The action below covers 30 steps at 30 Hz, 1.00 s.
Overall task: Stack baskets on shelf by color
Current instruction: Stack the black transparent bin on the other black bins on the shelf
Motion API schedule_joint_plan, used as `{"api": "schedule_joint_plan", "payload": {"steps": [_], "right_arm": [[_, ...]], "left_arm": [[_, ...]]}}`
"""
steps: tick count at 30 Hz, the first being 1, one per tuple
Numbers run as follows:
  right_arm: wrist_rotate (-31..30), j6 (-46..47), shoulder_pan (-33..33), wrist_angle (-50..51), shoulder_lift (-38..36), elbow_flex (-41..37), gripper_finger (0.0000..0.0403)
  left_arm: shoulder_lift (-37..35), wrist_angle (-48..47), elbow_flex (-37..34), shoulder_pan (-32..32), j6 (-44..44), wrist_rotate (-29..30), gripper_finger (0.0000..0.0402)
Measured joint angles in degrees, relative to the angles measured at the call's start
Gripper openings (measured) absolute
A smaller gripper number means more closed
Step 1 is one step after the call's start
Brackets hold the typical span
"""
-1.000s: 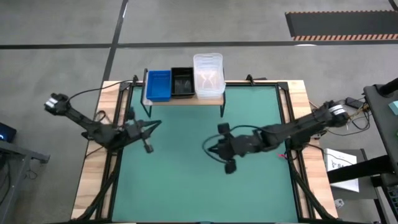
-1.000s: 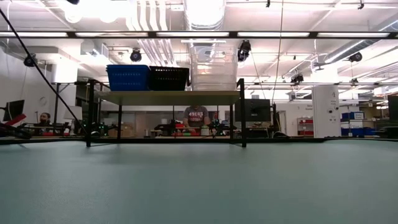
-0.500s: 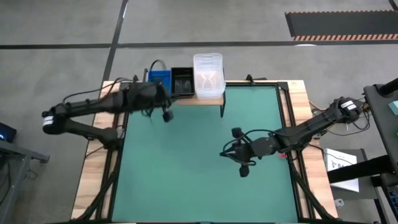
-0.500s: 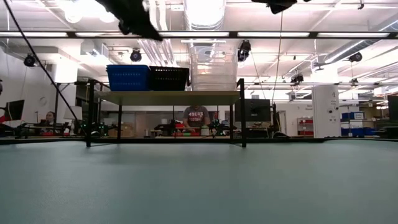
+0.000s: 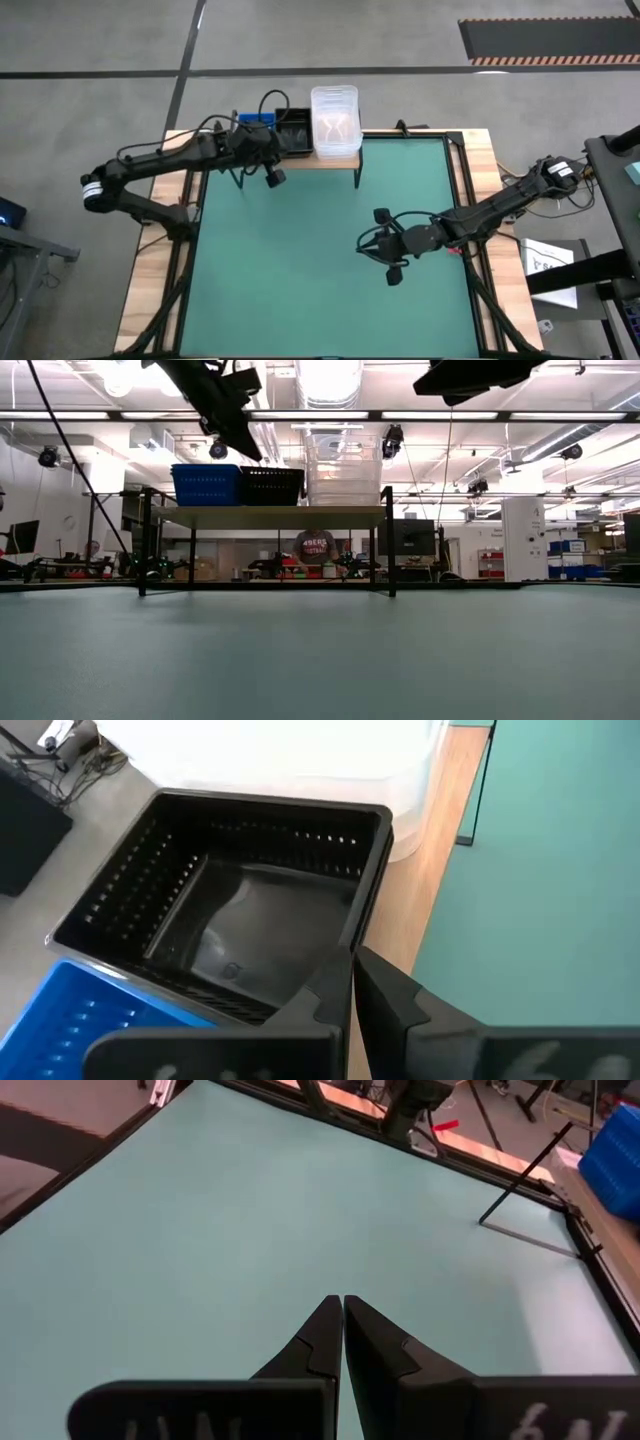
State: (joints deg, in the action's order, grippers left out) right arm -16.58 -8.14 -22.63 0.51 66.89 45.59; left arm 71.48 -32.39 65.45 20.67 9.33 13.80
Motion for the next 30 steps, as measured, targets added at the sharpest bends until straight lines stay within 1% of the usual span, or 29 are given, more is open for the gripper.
{"api": "schedule_joint_plan", "payload": {"steps": [11, 19, 24, 30], "right_arm": [[0.00, 2.18, -0.95, 0.02, 0.02, -0.10, 0.0009], [0.00, 2.25, -1.14, -0.07, 0.02, -0.10, 0.0009], [0.00, 2.25, -1.14, -0.26, 0.02, -0.12, 0.0009], [0.00, 2.23, -1.14, -0.37, 0.03, -0.31, 0.0009]], "left_arm": [[0.00, 0.42, -2.12, 0.00, -0.33, 0.09, 0.0000], [-0.27, 2.88, -1.73, 0.00, -1.02, 0.10, 0.0000], [0.02, 3.98, -2.73, 0.11, -0.02, 2.69, 0.0000], [1.14, 4.54, -3.48, 0.09, 0.03, 2.98, 0.0000]]}}
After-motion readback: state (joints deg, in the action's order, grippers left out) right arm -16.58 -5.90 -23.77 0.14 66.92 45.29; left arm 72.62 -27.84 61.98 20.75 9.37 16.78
